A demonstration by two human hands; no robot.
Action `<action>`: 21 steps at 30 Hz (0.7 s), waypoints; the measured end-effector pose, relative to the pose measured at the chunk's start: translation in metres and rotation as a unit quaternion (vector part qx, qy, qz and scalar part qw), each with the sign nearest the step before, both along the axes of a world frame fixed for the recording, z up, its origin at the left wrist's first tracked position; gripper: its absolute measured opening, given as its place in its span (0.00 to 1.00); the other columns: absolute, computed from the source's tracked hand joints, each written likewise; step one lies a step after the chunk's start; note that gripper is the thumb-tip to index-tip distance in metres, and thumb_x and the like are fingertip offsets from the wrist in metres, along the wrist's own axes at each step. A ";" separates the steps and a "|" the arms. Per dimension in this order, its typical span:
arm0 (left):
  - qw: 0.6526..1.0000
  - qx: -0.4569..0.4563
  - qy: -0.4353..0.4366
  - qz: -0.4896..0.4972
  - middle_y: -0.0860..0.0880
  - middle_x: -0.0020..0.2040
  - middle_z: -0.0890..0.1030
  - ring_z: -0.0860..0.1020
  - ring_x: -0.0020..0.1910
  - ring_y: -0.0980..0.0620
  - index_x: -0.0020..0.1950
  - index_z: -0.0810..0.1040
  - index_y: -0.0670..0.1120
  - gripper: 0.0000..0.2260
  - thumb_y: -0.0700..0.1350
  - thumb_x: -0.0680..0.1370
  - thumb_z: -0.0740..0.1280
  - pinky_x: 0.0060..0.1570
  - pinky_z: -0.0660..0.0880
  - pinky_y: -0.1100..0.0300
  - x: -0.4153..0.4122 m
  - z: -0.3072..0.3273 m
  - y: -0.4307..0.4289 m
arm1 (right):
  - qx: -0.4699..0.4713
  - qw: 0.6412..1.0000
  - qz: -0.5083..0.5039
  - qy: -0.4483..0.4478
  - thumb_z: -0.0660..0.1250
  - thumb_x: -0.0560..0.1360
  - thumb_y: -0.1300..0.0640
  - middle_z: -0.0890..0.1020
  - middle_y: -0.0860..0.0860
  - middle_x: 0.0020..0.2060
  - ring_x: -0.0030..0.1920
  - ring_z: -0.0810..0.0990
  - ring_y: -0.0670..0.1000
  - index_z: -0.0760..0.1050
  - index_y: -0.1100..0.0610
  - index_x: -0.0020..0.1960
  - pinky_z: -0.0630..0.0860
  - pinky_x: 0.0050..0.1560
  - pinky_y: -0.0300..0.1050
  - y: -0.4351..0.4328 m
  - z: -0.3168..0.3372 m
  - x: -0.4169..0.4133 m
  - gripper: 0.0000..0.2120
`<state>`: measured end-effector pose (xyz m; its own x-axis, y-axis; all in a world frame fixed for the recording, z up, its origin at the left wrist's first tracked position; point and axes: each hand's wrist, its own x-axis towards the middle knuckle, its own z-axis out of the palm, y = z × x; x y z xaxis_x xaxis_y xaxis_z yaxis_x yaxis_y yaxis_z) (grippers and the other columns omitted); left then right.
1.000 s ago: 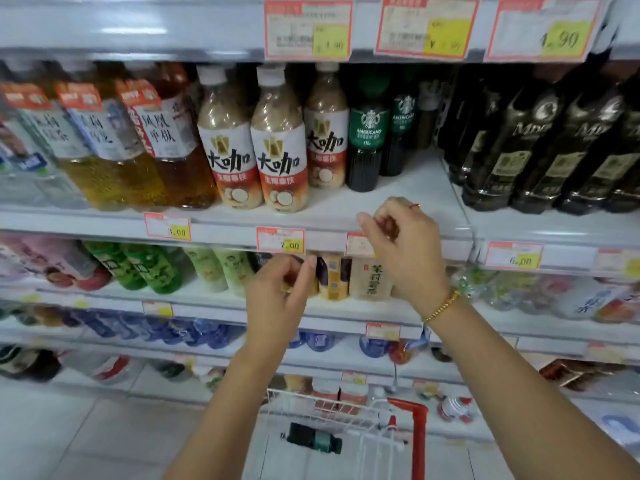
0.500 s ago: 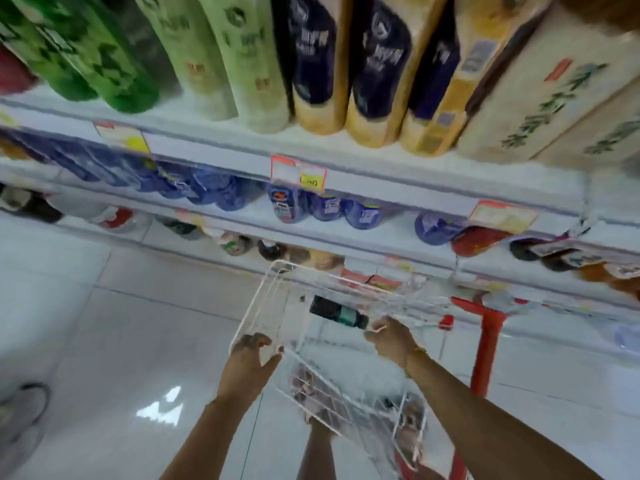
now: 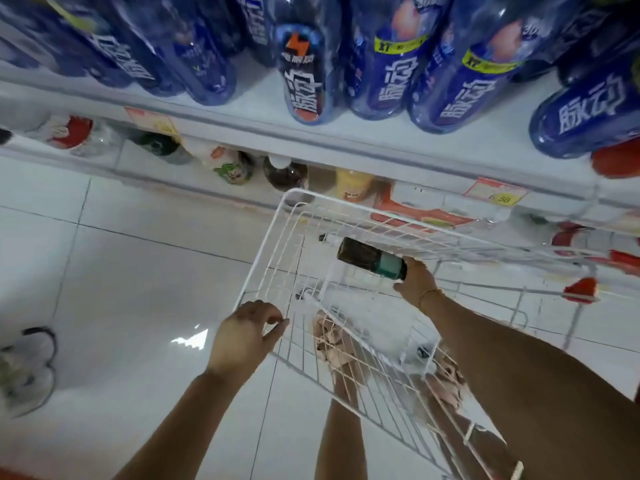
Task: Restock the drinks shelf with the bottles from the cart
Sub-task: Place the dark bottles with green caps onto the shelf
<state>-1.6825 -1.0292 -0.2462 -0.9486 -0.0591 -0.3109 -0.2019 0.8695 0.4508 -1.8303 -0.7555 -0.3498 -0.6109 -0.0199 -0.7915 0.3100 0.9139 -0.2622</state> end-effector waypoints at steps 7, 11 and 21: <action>1.000 -0.012 0.000 -0.018 0.55 0.32 0.79 0.77 0.31 0.55 0.36 0.78 0.48 0.09 0.51 0.73 0.68 0.29 0.74 0.65 -0.001 -0.002 0.000 | 0.037 0.996 0.068 -0.038 0.71 0.71 0.57 0.77 0.61 0.55 0.55 0.76 0.59 0.70 0.64 0.57 0.71 0.48 0.47 0.008 -0.005 0.006 0.20; 0.995 -0.026 -0.095 0.012 0.54 0.40 0.82 0.79 0.40 0.54 0.43 0.80 0.47 0.04 0.45 0.72 0.72 0.37 0.72 0.66 -0.010 0.007 0.006 | 0.012 0.999 0.037 -0.033 0.71 0.71 0.54 0.77 0.59 0.52 0.51 0.77 0.58 0.68 0.64 0.58 0.68 0.41 0.43 0.009 0.022 0.014 0.22; 0.972 0.077 -0.194 0.106 0.50 0.62 0.73 0.76 0.57 0.52 0.63 0.72 0.50 0.21 0.47 0.72 0.72 0.55 0.72 0.63 -0.039 0.098 0.095 | -0.023 0.999 0.044 0.017 0.66 0.73 0.45 0.79 0.57 0.47 0.43 0.77 0.54 0.74 0.64 0.56 0.70 0.34 0.41 0.017 0.206 0.000 0.23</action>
